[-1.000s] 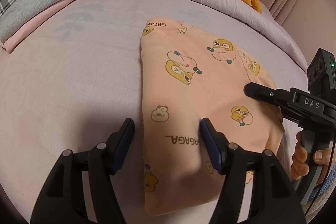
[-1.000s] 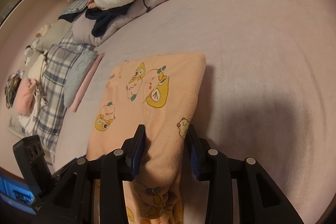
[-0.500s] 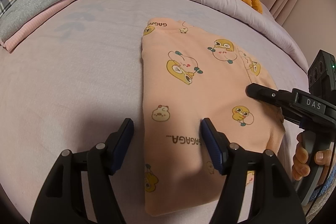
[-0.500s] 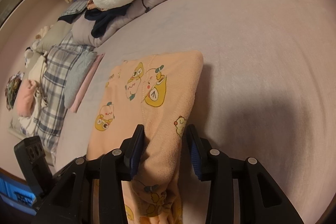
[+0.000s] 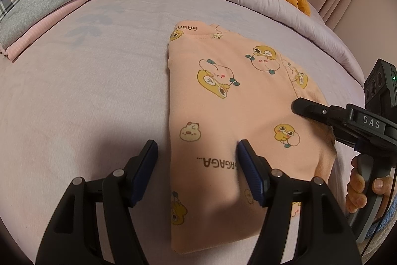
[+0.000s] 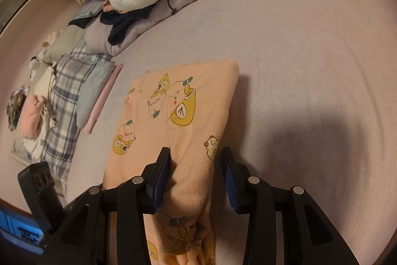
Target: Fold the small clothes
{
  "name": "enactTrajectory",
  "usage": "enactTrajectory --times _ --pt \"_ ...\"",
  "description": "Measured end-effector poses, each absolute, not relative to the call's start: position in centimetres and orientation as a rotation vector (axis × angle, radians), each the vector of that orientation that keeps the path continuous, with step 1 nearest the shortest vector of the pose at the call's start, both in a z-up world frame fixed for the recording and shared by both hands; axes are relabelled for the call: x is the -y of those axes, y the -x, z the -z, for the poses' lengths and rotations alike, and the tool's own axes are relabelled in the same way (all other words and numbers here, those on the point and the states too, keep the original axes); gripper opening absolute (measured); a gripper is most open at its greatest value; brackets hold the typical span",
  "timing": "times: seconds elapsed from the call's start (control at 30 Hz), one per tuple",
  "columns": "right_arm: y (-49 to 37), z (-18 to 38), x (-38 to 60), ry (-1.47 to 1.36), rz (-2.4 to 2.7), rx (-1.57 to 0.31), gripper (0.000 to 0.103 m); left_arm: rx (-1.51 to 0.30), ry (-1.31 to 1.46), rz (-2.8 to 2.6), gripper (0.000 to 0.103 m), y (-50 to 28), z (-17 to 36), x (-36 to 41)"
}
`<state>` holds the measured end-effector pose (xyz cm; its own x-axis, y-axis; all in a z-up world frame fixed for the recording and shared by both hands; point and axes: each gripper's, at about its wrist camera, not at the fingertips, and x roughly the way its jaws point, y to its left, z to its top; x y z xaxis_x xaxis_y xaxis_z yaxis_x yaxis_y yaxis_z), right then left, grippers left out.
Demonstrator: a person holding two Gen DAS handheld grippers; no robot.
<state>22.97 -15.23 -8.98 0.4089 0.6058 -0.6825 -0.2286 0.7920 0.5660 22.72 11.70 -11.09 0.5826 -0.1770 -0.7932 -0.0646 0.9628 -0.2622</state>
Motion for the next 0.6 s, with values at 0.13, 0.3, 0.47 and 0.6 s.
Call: enactTrajectory --times 0.13,0.3,0.47,0.6 --pt "-22.96 8.98 15.27 -0.424 -0.547 -1.024 0.04 -0.949 0.278 0.067 0.068 -22.72 11.09 -11.68" --pt "-22.94 8.96 15.37 -0.426 -0.547 -1.024 0.04 -0.949 0.277 0.067 0.068 -22.71 11.11 -11.7" --pt "-22.93 8.97 15.38 -0.428 -0.548 -1.024 0.04 -0.949 0.276 0.067 0.068 -22.69 11.11 -11.69" --pt "-22.96 8.95 15.37 -0.428 -0.548 -1.025 0.04 -0.949 0.276 0.067 0.068 -22.68 11.11 -11.68"
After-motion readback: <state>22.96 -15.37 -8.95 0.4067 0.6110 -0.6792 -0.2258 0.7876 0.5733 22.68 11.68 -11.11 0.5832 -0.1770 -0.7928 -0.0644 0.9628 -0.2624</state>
